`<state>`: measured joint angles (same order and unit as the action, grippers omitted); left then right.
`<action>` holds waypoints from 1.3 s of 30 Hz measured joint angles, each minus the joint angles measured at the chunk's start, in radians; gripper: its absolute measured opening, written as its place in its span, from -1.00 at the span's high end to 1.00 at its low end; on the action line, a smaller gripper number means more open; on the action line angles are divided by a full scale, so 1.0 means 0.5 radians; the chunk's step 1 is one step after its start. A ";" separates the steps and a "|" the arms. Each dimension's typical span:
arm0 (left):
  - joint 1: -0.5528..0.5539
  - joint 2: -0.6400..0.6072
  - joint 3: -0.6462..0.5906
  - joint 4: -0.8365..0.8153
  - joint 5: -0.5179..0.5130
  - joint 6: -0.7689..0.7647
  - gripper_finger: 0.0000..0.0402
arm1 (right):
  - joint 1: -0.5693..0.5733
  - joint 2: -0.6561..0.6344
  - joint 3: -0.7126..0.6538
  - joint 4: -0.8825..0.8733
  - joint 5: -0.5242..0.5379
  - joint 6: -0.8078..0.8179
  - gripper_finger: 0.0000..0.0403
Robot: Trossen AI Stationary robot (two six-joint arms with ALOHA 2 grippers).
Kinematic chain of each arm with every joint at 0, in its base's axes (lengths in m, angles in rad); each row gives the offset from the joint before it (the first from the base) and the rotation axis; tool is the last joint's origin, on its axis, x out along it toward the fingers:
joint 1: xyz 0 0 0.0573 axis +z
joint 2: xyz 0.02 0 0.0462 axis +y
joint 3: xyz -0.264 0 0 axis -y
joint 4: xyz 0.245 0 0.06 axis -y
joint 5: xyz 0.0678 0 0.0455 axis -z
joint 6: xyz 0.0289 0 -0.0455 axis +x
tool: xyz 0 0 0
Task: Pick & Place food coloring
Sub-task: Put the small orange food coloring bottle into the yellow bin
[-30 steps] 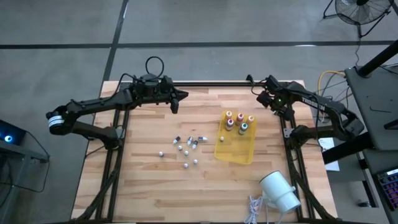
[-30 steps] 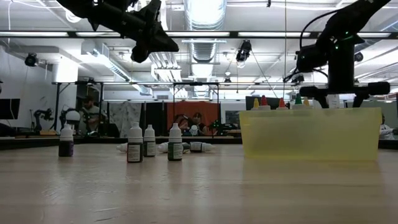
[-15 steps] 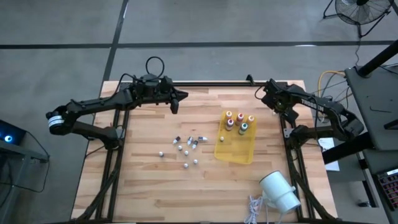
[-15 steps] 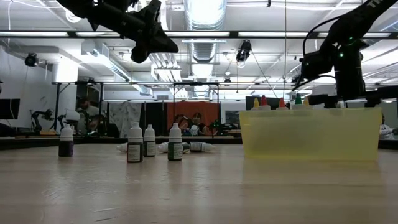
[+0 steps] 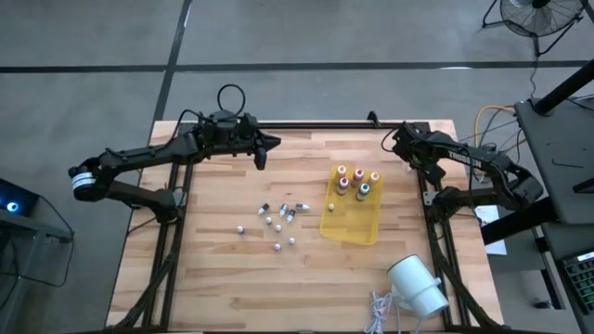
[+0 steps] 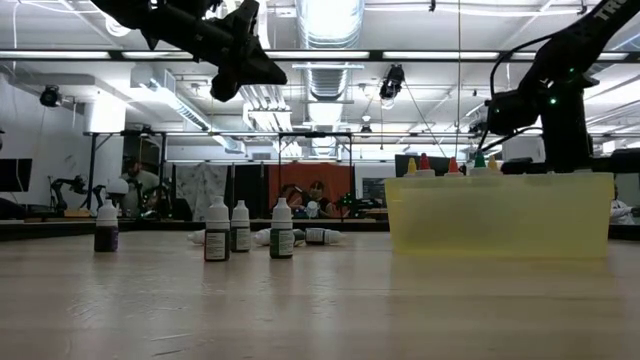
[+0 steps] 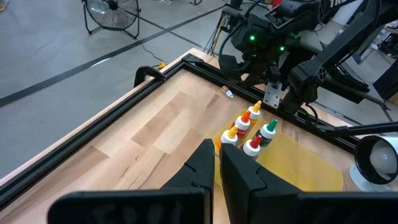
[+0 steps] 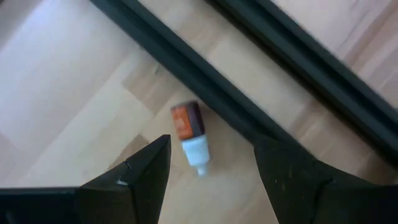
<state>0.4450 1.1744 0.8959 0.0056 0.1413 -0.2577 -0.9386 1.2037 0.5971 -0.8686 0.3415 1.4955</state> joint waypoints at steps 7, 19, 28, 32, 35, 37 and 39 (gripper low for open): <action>0.000 0.000 0.000 0.001 0.000 0.001 1.00 | 0.027 0.009 -0.074 0.175 0.056 -0.029 -0.10; 0.000 0.000 0.000 0.001 -0.002 0.001 1.00 | 0.093 0.114 -0.219 0.511 0.066 -0.020 -0.10; 0.000 0.000 -0.001 0.001 -0.002 0.001 1.00 | 0.094 0.235 -0.196 0.519 0.123 -0.021 -0.10; 0.000 0.000 -0.001 0.001 -0.002 0.001 1.00 | 0.095 0.273 -0.189 0.524 0.139 -0.021 -0.10; 0.000 0.000 -0.001 0.001 -0.002 0.001 1.00 | 0.094 0.274 -0.178 0.522 0.139 -0.023 -0.10; 0.000 0.000 -0.001 0.001 -0.002 0.001 1.00 | 0.094 0.269 -0.171 0.523 0.139 -0.027 -0.08; 0.000 0.000 -0.001 0.001 -0.002 0.001 1.00 | 0.092 0.269 -0.162 0.555 0.143 -0.028 -0.04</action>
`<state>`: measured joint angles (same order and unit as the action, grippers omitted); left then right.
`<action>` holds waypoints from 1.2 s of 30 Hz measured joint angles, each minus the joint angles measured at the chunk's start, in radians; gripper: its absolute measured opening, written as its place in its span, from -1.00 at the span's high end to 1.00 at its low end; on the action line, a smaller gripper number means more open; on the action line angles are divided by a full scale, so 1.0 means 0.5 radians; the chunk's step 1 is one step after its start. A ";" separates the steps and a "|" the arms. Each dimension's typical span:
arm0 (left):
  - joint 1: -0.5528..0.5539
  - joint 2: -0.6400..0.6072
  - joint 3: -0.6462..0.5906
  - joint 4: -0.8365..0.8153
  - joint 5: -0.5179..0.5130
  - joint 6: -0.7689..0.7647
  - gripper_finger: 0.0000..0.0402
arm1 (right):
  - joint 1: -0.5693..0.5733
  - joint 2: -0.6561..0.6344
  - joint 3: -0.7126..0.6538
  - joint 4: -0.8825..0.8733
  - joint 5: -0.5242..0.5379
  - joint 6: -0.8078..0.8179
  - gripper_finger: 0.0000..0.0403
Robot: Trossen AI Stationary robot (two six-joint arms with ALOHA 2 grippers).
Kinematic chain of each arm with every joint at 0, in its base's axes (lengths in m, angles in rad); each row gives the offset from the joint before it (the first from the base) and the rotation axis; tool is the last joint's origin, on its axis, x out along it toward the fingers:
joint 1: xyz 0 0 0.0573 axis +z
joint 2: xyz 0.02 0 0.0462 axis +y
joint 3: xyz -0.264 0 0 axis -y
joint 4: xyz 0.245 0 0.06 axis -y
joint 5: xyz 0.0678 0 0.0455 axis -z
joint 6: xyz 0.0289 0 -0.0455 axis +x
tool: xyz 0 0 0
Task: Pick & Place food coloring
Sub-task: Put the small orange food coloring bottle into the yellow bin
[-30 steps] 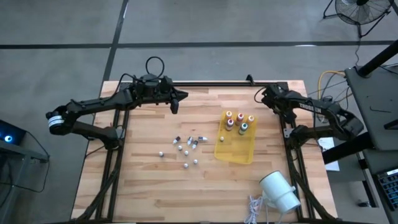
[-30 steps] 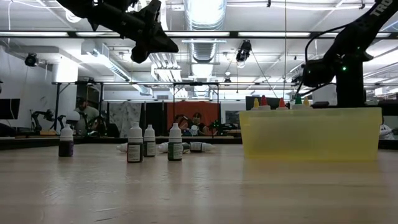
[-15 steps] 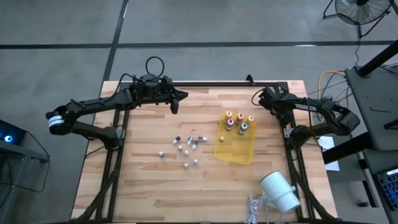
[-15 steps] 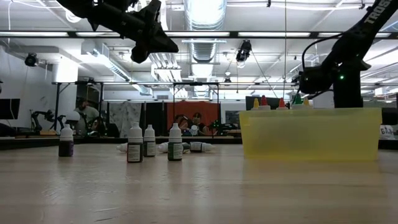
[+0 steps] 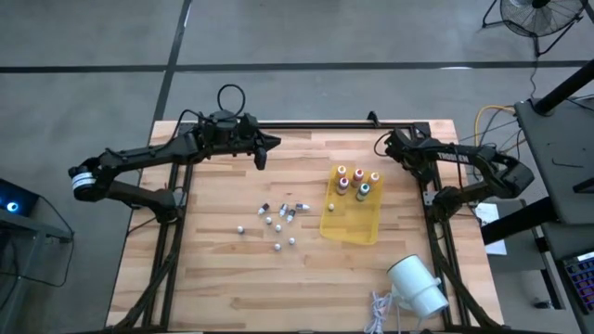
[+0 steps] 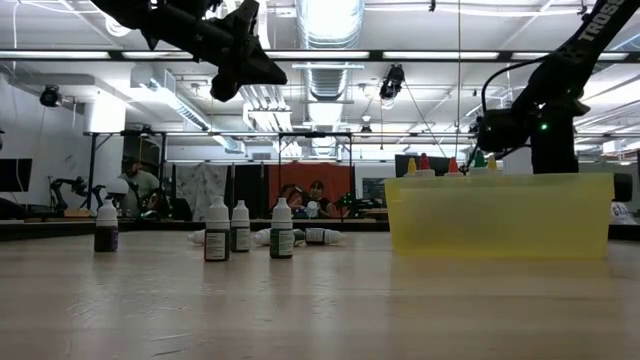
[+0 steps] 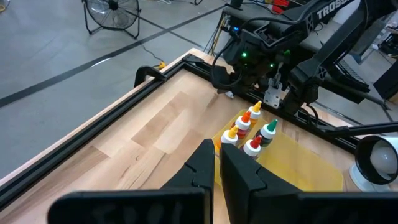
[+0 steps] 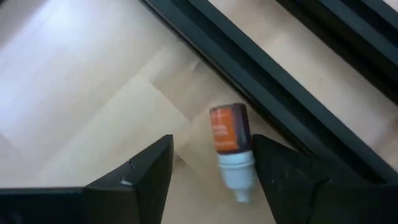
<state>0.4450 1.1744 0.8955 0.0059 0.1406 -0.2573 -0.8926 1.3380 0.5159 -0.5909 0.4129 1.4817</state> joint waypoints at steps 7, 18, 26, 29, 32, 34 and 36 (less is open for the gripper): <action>0.000 0.000 0.000 -0.001 0.000 0.000 1.00 | 0.000 0.008 0.000 0.005 -0.006 -0.003 0.20; 0.000 0.000 0.000 -0.001 0.000 0.001 1.00 | 0.000 0.007 -0.004 -0.009 -0.031 -0.039 0.63; 0.000 0.000 0.000 -0.002 0.000 0.001 1.00 | 0.007 -0.008 -0.001 0.001 -0.084 -0.090 0.70; 0.000 -0.001 0.000 -0.001 0.000 0.032 1.00 | 0.043 -0.042 -0.002 0.000 -0.141 -0.130 0.69; 0.000 -0.001 0.003 -0.003 0.000 0.057 1.00 | 0.099 -0.097 -0.004 -0.002 -0.192 -0.137 0.70; 0.000 -0.001 0.019 -0.003 0.001 0.059 1.00 | 0.142 -0.149 0.003 -0.007 -0.192 -0.148 0.70; 0.000 -0.002 0.039 -0.001 0.001 0.059 1.00 | 0.190 -0.206 0.027 -0.009 -0.189 -0.192 0.70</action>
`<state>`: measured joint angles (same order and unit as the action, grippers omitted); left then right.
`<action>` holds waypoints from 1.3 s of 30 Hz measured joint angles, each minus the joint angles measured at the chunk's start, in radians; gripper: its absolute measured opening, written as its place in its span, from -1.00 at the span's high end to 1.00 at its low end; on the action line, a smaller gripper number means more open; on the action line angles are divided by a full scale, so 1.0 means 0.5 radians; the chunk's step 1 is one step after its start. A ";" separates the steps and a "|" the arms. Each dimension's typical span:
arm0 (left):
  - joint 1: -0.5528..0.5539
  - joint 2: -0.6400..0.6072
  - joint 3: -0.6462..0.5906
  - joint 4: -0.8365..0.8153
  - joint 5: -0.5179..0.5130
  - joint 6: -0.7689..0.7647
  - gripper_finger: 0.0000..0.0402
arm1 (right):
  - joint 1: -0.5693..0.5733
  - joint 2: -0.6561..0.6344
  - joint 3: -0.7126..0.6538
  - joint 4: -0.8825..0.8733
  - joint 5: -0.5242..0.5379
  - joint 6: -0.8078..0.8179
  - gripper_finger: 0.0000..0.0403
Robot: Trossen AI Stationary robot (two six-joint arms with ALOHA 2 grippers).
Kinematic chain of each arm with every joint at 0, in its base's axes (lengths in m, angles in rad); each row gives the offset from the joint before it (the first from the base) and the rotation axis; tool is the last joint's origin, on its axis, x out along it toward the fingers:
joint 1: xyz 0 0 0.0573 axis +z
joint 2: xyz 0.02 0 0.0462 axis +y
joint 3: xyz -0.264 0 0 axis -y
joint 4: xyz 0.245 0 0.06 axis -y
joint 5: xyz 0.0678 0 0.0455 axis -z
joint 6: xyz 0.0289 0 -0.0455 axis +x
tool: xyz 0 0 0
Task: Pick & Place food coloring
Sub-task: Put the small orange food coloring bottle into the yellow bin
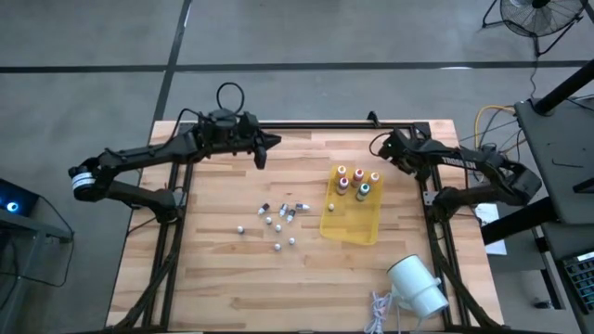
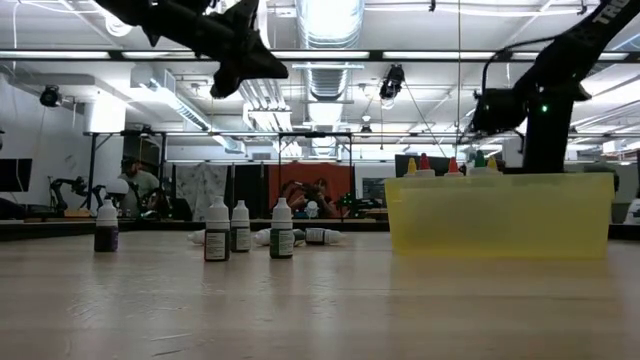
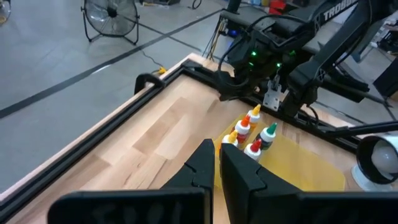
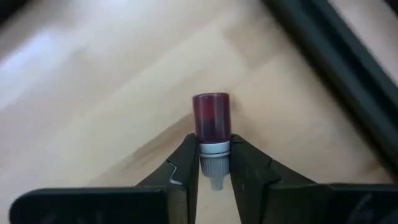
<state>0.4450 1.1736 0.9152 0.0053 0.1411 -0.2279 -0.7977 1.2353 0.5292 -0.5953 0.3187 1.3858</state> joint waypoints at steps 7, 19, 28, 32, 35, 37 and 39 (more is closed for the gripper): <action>0.001 0.000 0.090 0.003 0.024 0.001 1.00 | 0.190 -0.280 0.172 0.003 0.012 -0.281 0.70; 0.001 0.000 0.314 0.003 0.635 -0.014 1.00 | 0.531 -0.716 0.764 -0.004 -0.501 -1.139 0.70; -0.003 0.000 0.513 0.002 0.996 0.157 1.00 | 0.728 -0.680 1.283 -0.046 -1.084 -1.245 0.70; 0.000 0.000 0.602 -0.018 1.109 0.193 0.99 | 0.837 -0.578 1.472 -0.095 -1.224 -1.251 0.70; -0.004 0.000 0.700 -0.094 1.168 0.200 0.91 | 0.905 -0.490 1.593 -0.107 -1.327 -1.248 0.70; -0.014 0.006 0.768 -0.175 1.169 0.241 0.81 | 0.951 -0.421 1.663 -0.107 -1.385 -1.243 0.70; -0.022 0.009 0.835 -0.259 1.167 0.313 0.69 | 0.995 -0.351 1.725 -0.108 -1.438 -1.243 0.70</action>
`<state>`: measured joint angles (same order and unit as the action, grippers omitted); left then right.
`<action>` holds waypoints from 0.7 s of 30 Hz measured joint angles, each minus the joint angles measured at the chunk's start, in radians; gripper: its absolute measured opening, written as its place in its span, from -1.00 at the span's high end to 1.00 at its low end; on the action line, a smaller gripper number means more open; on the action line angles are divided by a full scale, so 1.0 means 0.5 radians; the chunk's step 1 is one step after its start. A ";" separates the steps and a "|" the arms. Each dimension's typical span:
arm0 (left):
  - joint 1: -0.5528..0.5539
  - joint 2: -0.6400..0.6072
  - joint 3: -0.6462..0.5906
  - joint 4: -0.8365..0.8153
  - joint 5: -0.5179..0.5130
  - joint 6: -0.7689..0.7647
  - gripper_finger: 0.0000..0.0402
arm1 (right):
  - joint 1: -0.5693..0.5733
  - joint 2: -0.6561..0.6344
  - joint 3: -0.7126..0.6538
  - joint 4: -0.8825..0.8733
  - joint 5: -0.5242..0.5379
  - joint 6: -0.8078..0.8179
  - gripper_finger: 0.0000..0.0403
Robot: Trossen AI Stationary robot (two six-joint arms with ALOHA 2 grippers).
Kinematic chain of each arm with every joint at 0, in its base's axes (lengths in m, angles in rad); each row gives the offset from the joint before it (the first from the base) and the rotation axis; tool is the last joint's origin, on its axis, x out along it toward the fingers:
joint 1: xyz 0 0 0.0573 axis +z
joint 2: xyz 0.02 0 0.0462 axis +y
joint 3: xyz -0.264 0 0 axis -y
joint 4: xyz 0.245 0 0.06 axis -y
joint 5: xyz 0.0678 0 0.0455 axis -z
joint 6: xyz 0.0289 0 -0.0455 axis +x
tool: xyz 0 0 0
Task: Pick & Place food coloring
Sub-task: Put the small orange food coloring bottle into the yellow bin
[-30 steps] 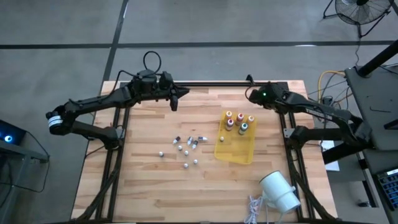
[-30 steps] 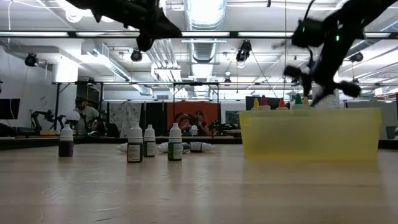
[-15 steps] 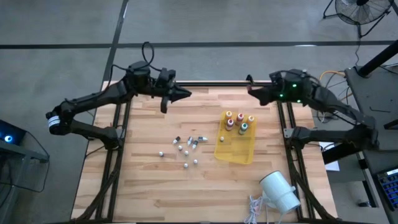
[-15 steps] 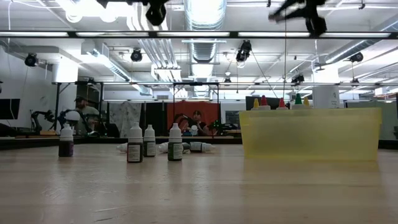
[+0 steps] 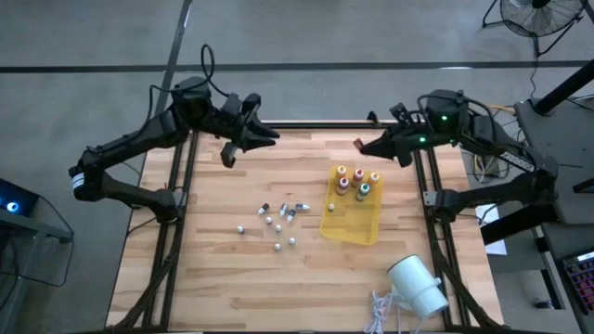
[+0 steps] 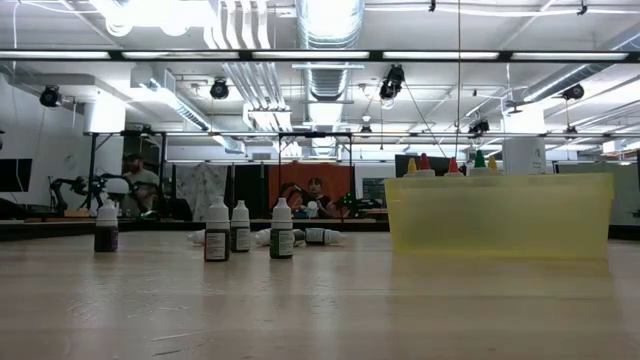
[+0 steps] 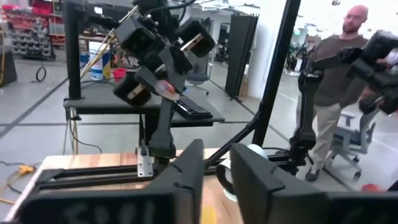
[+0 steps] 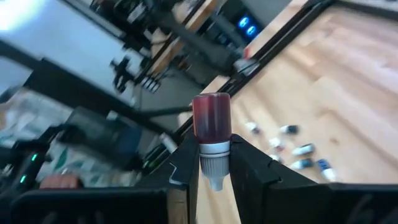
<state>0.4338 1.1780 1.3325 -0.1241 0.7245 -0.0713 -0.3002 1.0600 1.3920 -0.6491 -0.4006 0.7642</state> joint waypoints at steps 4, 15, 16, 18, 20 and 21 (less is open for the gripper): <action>-0.013 0.000 0.113 -0.145 -0.014 0.190 0.43 | 0.075 0.137 0.103 -0.001 -0.159 0.032 0.70; -0.078 0.018 0.208 -0.257 -0.023 0.424 0.07 | 0.167 0.458 0.302 0.005 -0.466 0.124 0.70; -0.099 0.026 0.211 -0.253 -0.023 0.456 0.07 | 0.173 0.478 0.313 0.005 -0.471 0.133 0.70; -0.141 0.033 0.212 -0.245 -0.022 0.520 0.06 | 0.175 0.519 0.337 0.005 -0.477 0.149 0.70; -0.178 0.037 0.211 -0.254 -0.023 0.582 0.06 | 0.183 0.563 0.365 0.017 -0.505 0.175 0.70; -0.200 0.048 0.211 -0.253 -0.022 0.617 0.06 | 0.183 0.581 0.379 0.035 -0.526 0.189 0.70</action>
<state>0.3339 1.2017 1.4379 -0.2507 0.7136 0.2373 -0.2089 1.3507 1.5816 -0.6318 -0.6636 0.8587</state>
